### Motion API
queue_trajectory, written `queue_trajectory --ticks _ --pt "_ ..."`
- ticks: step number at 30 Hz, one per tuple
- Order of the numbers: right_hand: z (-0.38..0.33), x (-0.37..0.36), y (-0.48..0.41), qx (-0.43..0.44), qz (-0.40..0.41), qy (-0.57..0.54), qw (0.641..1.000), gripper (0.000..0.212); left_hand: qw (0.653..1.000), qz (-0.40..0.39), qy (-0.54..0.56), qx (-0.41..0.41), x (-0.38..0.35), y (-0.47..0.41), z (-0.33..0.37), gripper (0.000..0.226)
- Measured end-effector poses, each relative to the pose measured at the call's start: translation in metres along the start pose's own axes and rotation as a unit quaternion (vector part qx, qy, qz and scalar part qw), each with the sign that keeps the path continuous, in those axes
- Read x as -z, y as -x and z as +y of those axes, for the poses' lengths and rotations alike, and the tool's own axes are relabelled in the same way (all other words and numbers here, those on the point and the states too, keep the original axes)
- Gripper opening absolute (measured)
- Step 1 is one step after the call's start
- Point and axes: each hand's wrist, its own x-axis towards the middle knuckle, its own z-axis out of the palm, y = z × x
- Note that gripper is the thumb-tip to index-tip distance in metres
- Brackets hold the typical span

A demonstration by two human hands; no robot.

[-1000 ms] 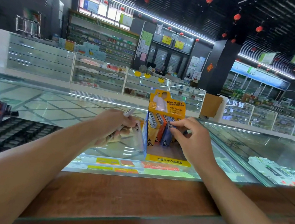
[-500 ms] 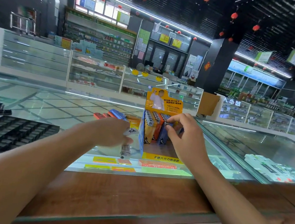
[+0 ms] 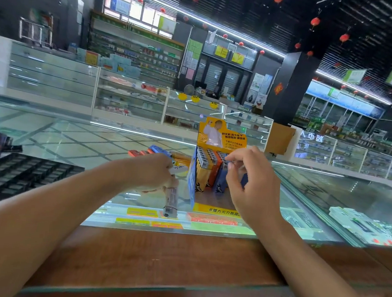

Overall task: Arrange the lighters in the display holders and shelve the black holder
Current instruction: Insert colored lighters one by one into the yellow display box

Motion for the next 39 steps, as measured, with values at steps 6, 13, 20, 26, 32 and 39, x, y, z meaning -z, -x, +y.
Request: queue_trajectory --ticks 6,13,20,26,32,39 --pt "-0.015 -0.004 0.004 0.212 -0.082 0.025 0.973 0.021 0.957 0.012 0.29 0.004 0.005 0.003 0.005 0.008" --pt "-0.019 -0.009 0.003 0.272 -0.06 0.074 0.958 0.02 0.936 0.006 0.347 0.054 -0.005 -0.008 0.0 0.026" --pt "-0.001 0.006 0.0 -0.1 0.061 -0.16 0.98 0.022 0.941 0.017 0.332 0.066 -0.005 -0.005 0.004 0.02" --pt "0.047 0.011 0.002 -0.199 0.05 -0.049 0.977 0.026 0.916 0.038 0.392 0.07 -0.006 -0.003 0.01 0.045" --pt "0.058 0.004 0.005 -0.19 -0.037 -0.03 0.981 0.02 0.898 0.078 0.429 0.06 -0.002 -0.004 0.006 0.031" --pt "0.055 0.002 0.004 -0.204 -0.081 0.031 0.975 0.031 0.842 0.086 0.532 0.025 0.004 -0.001 0.0 0.03"
